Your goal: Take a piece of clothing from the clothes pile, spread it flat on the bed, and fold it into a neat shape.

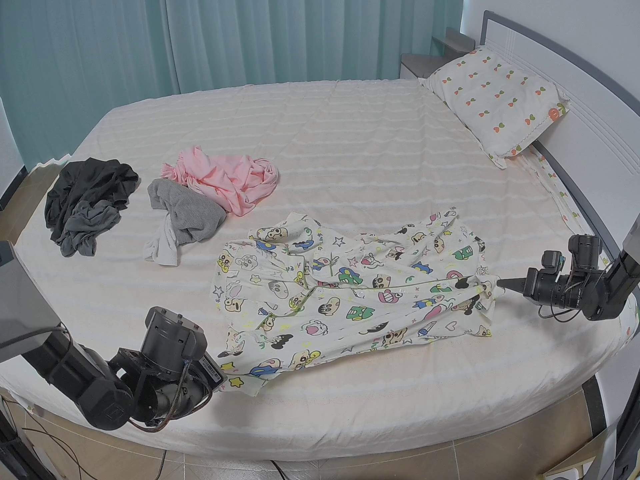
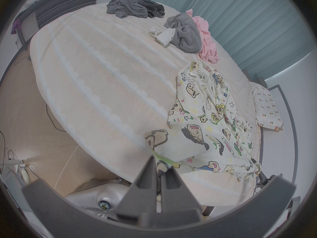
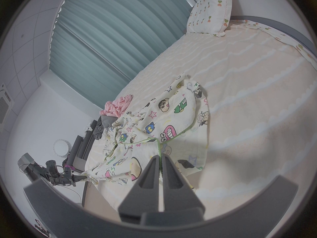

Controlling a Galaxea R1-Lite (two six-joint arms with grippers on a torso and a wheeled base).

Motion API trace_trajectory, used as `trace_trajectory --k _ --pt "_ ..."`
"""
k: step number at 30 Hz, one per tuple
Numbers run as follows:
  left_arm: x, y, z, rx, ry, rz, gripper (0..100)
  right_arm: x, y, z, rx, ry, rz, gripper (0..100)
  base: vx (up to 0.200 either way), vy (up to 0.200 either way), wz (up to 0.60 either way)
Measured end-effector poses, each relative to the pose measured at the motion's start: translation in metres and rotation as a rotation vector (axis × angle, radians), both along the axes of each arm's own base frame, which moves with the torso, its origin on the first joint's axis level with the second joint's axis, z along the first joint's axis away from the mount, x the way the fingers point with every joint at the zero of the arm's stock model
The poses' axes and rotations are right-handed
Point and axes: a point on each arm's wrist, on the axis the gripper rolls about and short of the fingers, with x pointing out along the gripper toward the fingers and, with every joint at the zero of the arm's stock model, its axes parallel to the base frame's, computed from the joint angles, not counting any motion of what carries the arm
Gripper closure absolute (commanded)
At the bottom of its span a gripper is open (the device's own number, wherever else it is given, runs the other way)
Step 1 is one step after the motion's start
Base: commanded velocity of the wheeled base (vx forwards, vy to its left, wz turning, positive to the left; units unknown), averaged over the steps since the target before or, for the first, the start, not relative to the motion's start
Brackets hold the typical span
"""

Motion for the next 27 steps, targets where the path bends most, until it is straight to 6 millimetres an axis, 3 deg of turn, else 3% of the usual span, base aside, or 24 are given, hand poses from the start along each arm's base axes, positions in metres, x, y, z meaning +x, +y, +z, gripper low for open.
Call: trace_trajectory --k 19,20,27 --pt "0.004 0.006 -0.006 -0.011 0.017 0.018 100 -0.002 -0.018 0.002 0.04 -0.014 0.01 100 0.0 0.0 0.0" --pt "0.004 0.006 -0.007 -0.011 0.016 0.019 100 -0.002 -0.019 0.002 0.041 -0.013 0.007 0 0.0 0.0 0.0" --pt "0.004 0.007 -0.009 -0.009 0.02 0.021 100 -0.002 -0.023 -0.002 0.045 -0.006 0.002 0 0.0 0.0 0.0"
